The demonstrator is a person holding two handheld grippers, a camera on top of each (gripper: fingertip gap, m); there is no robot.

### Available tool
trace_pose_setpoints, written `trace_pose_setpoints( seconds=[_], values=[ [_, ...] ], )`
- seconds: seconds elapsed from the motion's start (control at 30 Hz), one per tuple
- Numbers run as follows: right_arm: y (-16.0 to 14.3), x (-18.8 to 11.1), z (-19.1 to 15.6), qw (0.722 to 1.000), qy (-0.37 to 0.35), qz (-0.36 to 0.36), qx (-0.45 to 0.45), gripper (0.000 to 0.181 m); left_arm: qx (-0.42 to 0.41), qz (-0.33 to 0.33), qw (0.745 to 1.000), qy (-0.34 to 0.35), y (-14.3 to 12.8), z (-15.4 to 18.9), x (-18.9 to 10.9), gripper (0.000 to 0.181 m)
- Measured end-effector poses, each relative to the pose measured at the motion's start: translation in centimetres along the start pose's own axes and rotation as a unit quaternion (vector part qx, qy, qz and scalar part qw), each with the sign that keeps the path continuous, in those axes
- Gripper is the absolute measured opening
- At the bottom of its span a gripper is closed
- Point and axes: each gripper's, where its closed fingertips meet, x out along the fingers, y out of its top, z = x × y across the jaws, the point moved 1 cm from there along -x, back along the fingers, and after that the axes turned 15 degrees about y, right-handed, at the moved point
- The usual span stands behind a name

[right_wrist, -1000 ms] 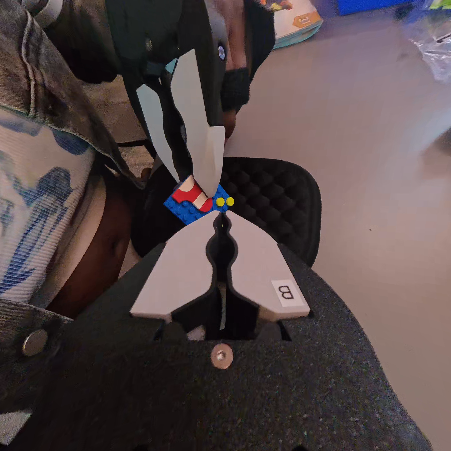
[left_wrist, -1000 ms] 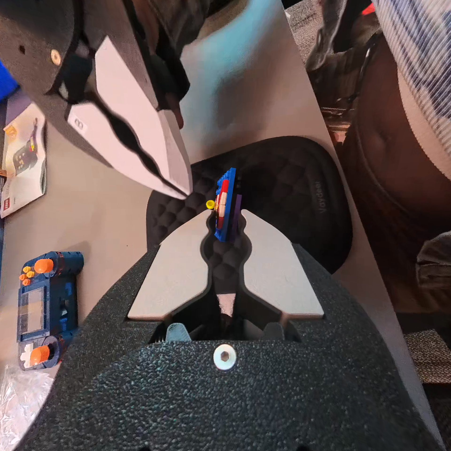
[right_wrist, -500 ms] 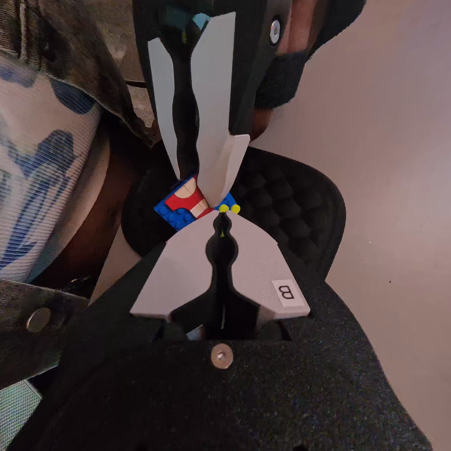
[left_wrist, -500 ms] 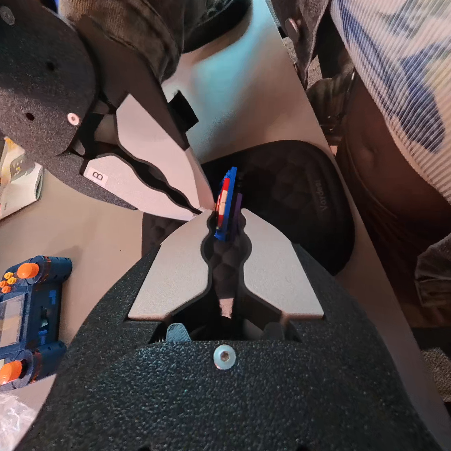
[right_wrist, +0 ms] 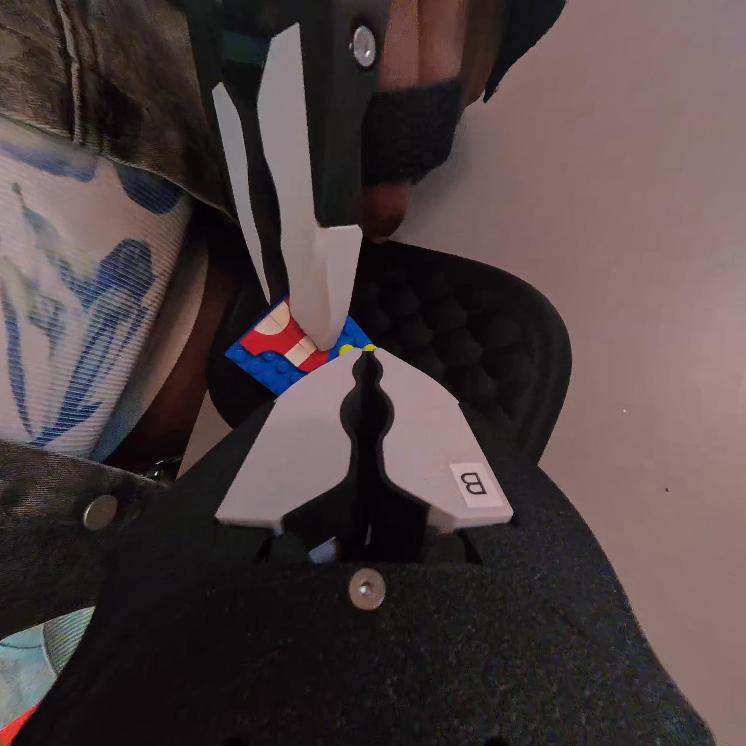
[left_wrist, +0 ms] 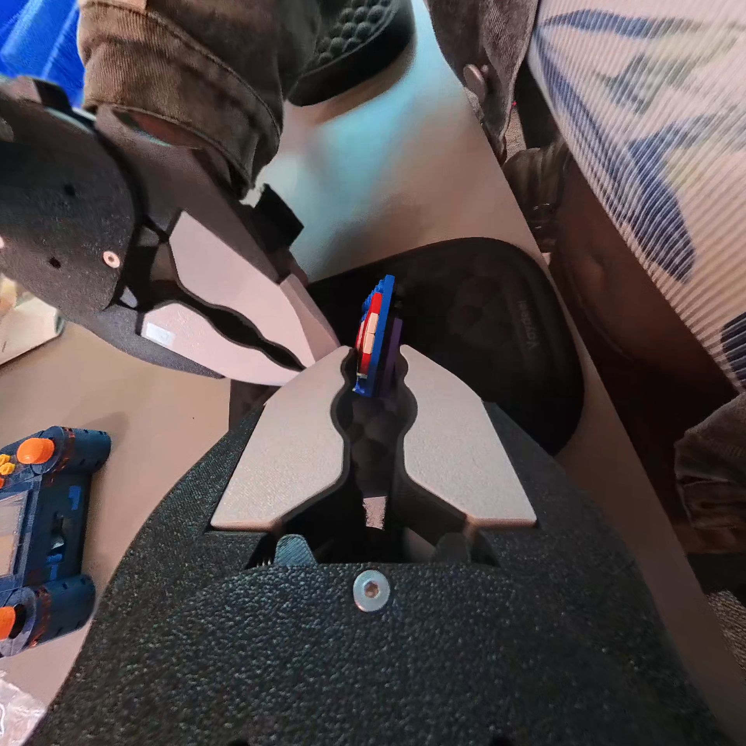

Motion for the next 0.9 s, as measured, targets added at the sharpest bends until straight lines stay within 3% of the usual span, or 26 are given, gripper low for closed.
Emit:
trace_pose_setpoints(
  seconds=[0.1,0.33,0.5,0.9],
  values=[
    [0.58,0.21,0.28,1.0,0.006,0.011,0.014,0.0,0.003,0.006,1.0,0.009,-0.02,0.11,0.01,0.018],
    [0.46,-0.01,-0.35,0.996,0.017,-0.063,0.066,0.0,0.003,0.003,1.0,0.02,-0.07,0.19,-0.06,0.018],
    [-0.23,0.03,-0.14,0.993,-0.031,-0.093,0.06,0.0,0.012,0.005,1.0,0.027,-0.04,0.31,-0.02,0.019],
    [-0.11,0.25,0.27,0.994,-0.071,-0.061,0.056,0.0,-0.008,0.016,0.999,0.029,-0.12,0.48,0.02,0.019]
  ],
)
